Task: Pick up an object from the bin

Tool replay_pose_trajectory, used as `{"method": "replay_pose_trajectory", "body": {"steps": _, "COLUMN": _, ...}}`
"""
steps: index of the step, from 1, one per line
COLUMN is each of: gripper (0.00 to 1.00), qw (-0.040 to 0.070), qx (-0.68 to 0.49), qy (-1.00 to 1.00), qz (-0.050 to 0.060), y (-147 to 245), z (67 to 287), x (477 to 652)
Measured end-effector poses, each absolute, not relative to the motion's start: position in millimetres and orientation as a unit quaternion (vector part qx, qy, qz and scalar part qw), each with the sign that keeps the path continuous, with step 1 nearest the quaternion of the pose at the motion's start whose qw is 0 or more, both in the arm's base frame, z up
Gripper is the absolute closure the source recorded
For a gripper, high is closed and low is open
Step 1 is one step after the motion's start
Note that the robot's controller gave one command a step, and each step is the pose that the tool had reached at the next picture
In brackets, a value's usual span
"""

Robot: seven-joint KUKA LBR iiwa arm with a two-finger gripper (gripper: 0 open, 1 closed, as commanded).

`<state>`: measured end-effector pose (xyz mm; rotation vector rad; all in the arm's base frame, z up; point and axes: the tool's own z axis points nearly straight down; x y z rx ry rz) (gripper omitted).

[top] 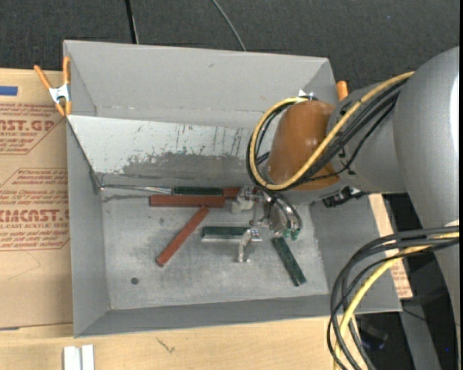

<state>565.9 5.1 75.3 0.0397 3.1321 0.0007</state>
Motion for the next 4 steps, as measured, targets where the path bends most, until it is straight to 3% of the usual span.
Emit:
{"method": "replay_pose_trajectory", "body": {"steps": 1, "gripper": 1.0, "qw": 0.008, "qx": 0.013, "qy": 1.0, "qz": 0.0, "y": 5.2, "z": 78.3, "x": 568.5}}
{"method": "replay_pose_trajectory", "body": {"steps": 2, "gripper": 0.0, "qw": 0.004, "qx": 0.013, "qy": 1.0, "qz": 0.0, "y": 5.3, "z": 75.2, "x": 565.7}}
{"method": "replay_pose_trajectory", "body": {"steps": 3, "gripper": 1.0, "qw": 0.008, "qx": 0.013, "qy": 1.0, "qz": 0.0, "y": 5.3, "z": 78.2, "x": 568.5}}
{"method": "replay_pose_trajectory", "body": {"steps": 4, "gripper": 0.0, "qw": 0.004, "qx": 0.013, "qy": 1.0, "qz": 0.0, "y": 5.3, "z": 75.1, "x": 565.6}}
